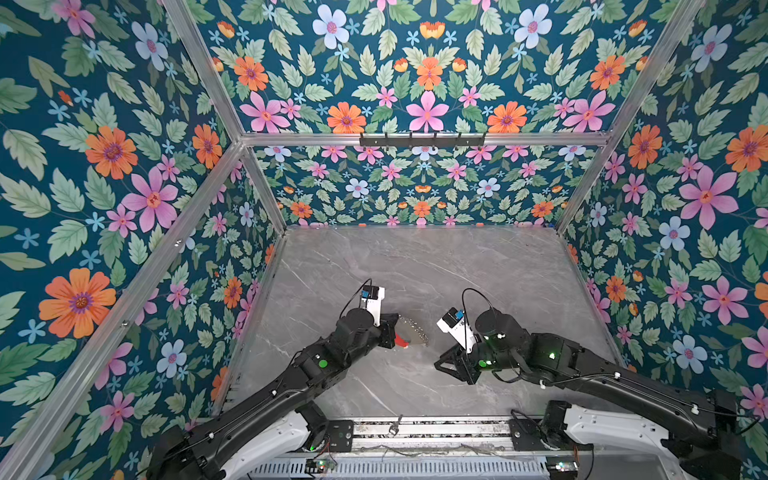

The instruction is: Remove the keys from the keyring

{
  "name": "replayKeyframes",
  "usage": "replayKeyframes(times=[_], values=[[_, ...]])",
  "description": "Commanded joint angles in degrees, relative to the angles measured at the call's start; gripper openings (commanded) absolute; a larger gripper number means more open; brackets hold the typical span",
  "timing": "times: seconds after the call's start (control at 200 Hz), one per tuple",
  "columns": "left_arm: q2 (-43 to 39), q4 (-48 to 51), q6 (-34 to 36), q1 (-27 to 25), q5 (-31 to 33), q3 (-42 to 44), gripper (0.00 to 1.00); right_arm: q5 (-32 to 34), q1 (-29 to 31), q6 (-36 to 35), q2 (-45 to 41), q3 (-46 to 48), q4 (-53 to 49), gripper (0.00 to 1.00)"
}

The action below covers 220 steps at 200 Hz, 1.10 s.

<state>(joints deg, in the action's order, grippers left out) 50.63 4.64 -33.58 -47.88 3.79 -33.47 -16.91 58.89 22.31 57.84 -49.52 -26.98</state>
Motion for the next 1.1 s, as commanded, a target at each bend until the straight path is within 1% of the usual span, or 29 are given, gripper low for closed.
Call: replayKeyframes(times=[0.0,0.055,0.2,0.31,0.39,0.465,0.55,0.615,0.72,0.795,0.9,0.905,0.92,0.945,0.965,0.975,1.045,1.06,1.095], values=[[2.72,-0.26,-4.29,1.06,5.92,-0.81,0.0,-1.24,0.0,0.99,1.33,0.65,3.52,0.33],[4.41,0.14,-5.06,2.74,6.74,-1.32,0.0,-2.09,0.1,0.65,2.61,0.48,3.58,0.33],[7.95,-2.01,-5.35,9.47,2.94,-1.33,0.0,-4.08,1.25,-0.37,6.32,0.09,4.11,0.34],[11.26,-3.94,-6.18,14.38,-1.05,-0.23,0.0,-3.49,4.47,-1.4,10.55,-0.84,4.7,0.35],[13.98,-5.65,-6.66,16.86,-2.87,0.93,0.0,-3.43,6.93,-2.23,14.04,-1.26,6.04,0.36],[16.66,-7.86,-7.39,19.24,-5.37,2.23,0.0,-1.75,9.16,-4.07,17.38,-1.93,6.46,0.36],[18.54,-11.19,-8.49,21.06,-7.72,3.8,0.17,0.19,11.84,-6.3,20.67,-3.21,7.62,0.37],[19.19,-12.75,-8.77,21.96,-8.63,4.44,0.27,2.73,14.54,-8.74,23.4,-5.04,7.89,0.37],[18.37,-13.08,-8.97,23.45,-9.74,4.47,0.42,4.06,17.54,-11.2,27.41,-7.45,8.03,0.37],[15.58,-12.44,-8.91,24.26,-9.9,4.25,0.5,4.87,19.34,-12.83,29.92,-8.4,8.27,0.37],[8.94,-9.84,-8.65,24.93,-9.11,2.81,0.58,5.99,21.36,-14.68,33.72,-10.5,7.39,0.37],[8.6,-9.66,-8.63,24.98,-9.0,2.67,0.6,6.04,21.44,-14.76,33.86,-10.55,7.43,0.37],[7.47,-9.13,-8.4,25.01,-8.72,2.32,0.72,6.45,21.76,-15.08,34.17,-10.7,7.53,0.37],[5.55,-7.98,-8.24,24.98,-8.23,1.64,0.84,6.82,22.14,-15.62,34.77,-10.95,7.59,0.37],[4.08,-6.93,-8.14,24.95,-7.79,0.95,0.95,6.95,22.34,-15.98,35.3,-11.25,7.63,0.37],[3.45,-6.4,-8.03,25.01,-7.5,0.6,0.98,7.08,22.5,-16.09,35.56,-11.33,7.6,0.37],[-1.75,-2.67,-7.17,25.03,-5.89,-1.68,1.0,7.61,23.2,-16.95,36.65,-12.21,7.51,0.37],[-2.83,-1.79,-7.04,25.04,-5.52,-2.21,1.0,7.79,23.46,-17.14,38.54,-12.43,7.36,0.37],[-5.13,0.18,-6.66,25.05,-4.56,-3.36,1.0,8.38,24.24,-17.73,39.8,-13.1,6.94,0.37]])
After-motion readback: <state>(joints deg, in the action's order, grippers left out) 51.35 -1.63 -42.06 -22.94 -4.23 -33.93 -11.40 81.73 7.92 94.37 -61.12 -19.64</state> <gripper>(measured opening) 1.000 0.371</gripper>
